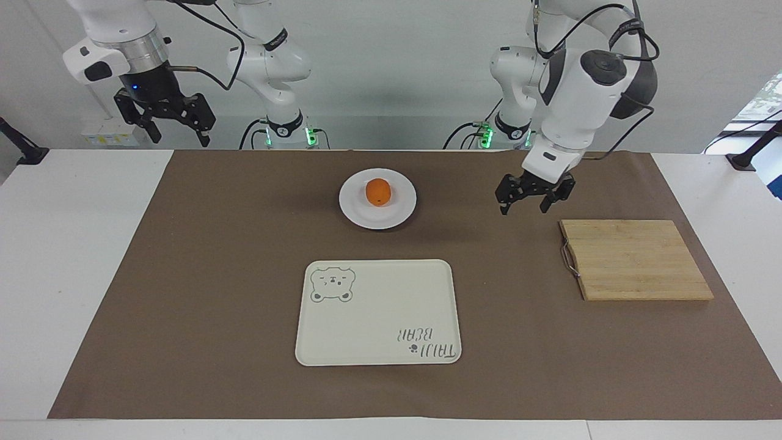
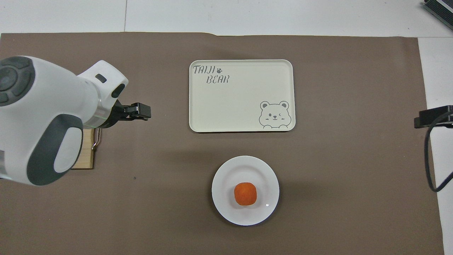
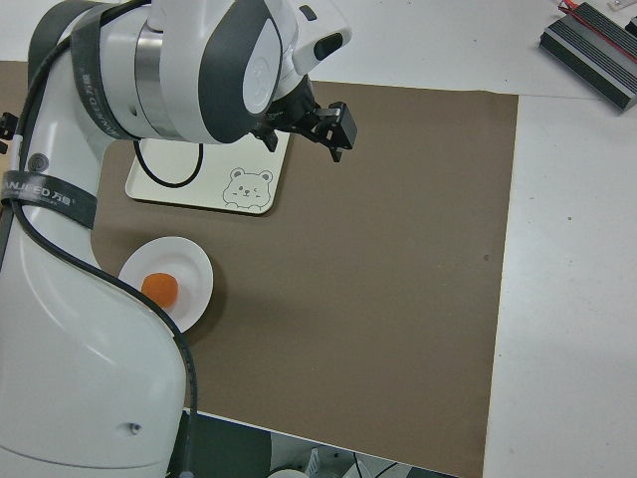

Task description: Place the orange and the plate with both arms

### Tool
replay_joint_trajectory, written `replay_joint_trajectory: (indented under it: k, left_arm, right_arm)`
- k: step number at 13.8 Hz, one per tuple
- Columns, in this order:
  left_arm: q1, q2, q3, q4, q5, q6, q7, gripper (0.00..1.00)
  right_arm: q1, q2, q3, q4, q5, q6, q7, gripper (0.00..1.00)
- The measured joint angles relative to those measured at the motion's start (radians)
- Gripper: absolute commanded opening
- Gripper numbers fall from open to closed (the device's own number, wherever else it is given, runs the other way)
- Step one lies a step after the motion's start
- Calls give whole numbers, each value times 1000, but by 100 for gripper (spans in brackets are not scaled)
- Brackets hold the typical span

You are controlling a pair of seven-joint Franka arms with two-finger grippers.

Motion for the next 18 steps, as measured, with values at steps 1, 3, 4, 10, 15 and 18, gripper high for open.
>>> replay_joint_trajectory:
  k: [1, 3, 4, 10, 15, 18]
  left_arm:
    - [37, 0, 0, 3, 0, -8, 55, 100]
    - [108, 0, 0, 14, 0, -38, 157, 100]
    - [139, 0, 0, 37, 0, -78, 214, 100]
    - [189, -8, -2, 193, 63, -283, 322, 100]
    - [189, -9, -2, 194, 64, -284, 322, 100]
    - [189, -9, -2, 194, 64, -284, 322, 100]
  right_arm:
    - [0, 0, 0, 0, 0, 0, 0, 100]
    - [0, 0, 0, 0, 0, 0, 0, 100]
    - [0, 0, 0, 0, 0, 0, 0, 100]
    - [0, 0, 0, 0, 0, 0, 0, 100]
    - [0, 0, 0, 0, 0, 0, 0, 100]
    - [0, 0, 0, 0, 0, 0, 0, 100]
